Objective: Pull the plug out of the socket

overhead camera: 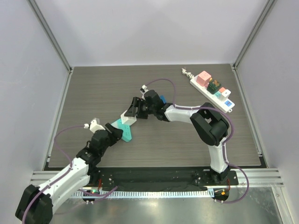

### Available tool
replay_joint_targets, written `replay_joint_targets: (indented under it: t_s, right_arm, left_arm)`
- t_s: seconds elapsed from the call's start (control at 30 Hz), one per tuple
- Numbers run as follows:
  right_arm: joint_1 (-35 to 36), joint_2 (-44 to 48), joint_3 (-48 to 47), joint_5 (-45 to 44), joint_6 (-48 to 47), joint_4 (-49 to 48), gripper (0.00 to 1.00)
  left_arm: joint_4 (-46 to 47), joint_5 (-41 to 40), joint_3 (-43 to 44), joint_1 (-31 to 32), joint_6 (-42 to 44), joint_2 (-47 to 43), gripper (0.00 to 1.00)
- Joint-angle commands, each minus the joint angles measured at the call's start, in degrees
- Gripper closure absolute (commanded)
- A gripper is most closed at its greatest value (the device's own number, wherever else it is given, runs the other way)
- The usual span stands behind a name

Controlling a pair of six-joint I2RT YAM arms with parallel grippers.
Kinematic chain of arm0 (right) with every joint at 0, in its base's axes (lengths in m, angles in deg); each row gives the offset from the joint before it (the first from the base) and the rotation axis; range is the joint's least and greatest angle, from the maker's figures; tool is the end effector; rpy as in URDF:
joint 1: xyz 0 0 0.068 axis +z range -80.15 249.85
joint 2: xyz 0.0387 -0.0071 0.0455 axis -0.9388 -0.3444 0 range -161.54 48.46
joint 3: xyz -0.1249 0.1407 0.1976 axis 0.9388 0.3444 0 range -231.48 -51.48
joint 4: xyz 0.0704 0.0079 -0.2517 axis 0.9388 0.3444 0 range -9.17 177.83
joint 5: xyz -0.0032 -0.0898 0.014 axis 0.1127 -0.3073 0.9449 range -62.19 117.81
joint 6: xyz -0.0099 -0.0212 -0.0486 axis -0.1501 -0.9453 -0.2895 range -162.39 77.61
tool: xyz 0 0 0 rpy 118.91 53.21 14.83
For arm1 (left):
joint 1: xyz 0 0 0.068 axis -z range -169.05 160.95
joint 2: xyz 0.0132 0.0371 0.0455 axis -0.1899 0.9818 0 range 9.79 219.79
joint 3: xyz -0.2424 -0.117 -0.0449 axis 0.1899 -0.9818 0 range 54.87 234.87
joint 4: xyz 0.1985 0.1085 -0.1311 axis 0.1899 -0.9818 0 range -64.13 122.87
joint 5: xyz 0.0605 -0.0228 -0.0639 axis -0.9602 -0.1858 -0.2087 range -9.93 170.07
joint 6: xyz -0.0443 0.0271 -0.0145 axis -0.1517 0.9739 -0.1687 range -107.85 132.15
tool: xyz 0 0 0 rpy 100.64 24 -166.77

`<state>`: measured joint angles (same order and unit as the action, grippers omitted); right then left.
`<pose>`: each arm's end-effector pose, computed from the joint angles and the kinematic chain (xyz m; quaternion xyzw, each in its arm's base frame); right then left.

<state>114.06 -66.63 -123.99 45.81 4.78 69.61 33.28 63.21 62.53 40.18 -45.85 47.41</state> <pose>0.3114 0.3182 0.1748 -0.0543 0.8628 0.4414 0.2403 0.1334 -0.0628 0.1510 -0.2838 0.8096 -0.2518 0.4478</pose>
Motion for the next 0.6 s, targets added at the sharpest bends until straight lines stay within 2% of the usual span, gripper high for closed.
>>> replay_joint_targets:
  t_s: [0.0,0.1,0.2,0.23,0.3,0.33,0.5,0.57]
  right_arm:
    - [0.9,1.5,0.2,1.5,1.1,-2.3,0.99]
    - [1.1,1.6,0.2,1.3,1.2,-2.4,0.99]
    - [1.1,1.9,0.4,1.5,1.3,-2.5,0.99]
    - [1.1,2.0,0.5,1.6,1.4,-2.6,0.99]
    - [1.1,2.1,0.6,2.0,1.5,-2.7,0.99]
    - [1.1,2.2,0.6,2.0,1.5,-2.6,0.99]
    - [1.7,4.0,-0.9,-1.9,-1.8,1.8,0.99]
    - [1.8,5.5,-1.6,-7.8,-3.9,6.1,0.99]
  left_arm:
    - [5.4,-0.1,2.0,-0.1,1.5,4.2,0.37]
    - [5.5,-0.8,3.1,-0.1,1.4,7.5,0.44]
    - [4.8,-2.6,3.6,-0.1,0.4,8.9,0.62]
    - [4.8,-3.0,3.7,-0.1,0.3,9.3,0.74]
    - [4.3,-4.1,3.9,-0.1,-0.4,9.8,0.85]
    - [4.0,-4.6,4.1,-0.1,-0.5,10.4,1.0]
    - [0.2,-9.0,5.9,2.2,-2.2,11.7,1.0]
    - [-0.2,-10.0,6.1,2.8,-3.0,11.9,1.0]
